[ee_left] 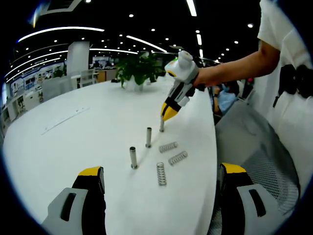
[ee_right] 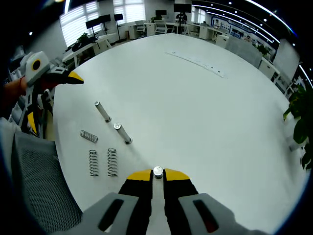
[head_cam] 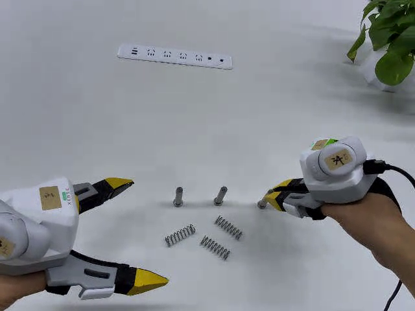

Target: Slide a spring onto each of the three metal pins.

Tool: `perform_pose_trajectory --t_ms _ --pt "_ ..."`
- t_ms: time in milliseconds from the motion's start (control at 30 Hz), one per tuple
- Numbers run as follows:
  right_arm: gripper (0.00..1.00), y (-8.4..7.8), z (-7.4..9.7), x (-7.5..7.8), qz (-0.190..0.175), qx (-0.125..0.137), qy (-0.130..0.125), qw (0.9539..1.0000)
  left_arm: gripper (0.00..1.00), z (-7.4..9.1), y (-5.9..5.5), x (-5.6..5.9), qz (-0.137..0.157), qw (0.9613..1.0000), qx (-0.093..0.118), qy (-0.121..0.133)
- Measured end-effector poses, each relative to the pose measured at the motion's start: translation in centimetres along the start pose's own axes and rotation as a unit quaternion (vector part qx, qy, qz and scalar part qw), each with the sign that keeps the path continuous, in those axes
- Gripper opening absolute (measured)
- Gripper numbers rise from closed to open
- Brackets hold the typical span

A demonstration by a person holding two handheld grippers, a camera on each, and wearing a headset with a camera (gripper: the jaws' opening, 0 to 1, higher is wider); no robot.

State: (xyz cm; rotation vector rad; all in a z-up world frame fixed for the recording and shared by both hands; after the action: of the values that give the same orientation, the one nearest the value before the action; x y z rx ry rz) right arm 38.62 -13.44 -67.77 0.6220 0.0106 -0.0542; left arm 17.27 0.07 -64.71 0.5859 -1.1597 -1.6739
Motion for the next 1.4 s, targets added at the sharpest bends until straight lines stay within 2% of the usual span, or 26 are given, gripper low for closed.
perform_pose_trajectory --t_ms 500,900,1100,1400 --pt "0.09 0.1 -0.4 -0.2 -0.001 0.015 -0.001 0.9999 1.00 -0.2 0.0 0.1 0.000 1.0000 0.000 -0.002" --pt "0.09 0.2 0.0 -0.6 -0.005 0.021 0.001 0.9998 1.00 -0.4 0.7 0.6 0.000 1.0000 0.001 -0.003" --pt "0.09 0.0 -0.3 -0.5 -0.003 0.023 0.000 0.9997 1.00 -0.5 1.0 0.8 0.000 1.0000 0.003 -0.003" --pt "0.09 0.2 -0.3 -0.5 -0.004 0.025 0.003 0.9997 1.00 -0.3 0.7 0.4 0.001 1.0000 0.003 -0.002"
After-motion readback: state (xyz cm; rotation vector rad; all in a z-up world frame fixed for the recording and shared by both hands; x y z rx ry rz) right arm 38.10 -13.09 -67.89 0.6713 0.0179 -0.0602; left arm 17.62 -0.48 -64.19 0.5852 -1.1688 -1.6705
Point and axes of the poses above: the centre of the closed fingertips' face, and the gripper's own axes: z roughly backward along the fingers, x roughly to its right, y roughly out of its top, the point moved 4 cm from there along z, roughly backward along the fingers, and after that the axes turned 3 degrees about x, right-handed, at the moved point
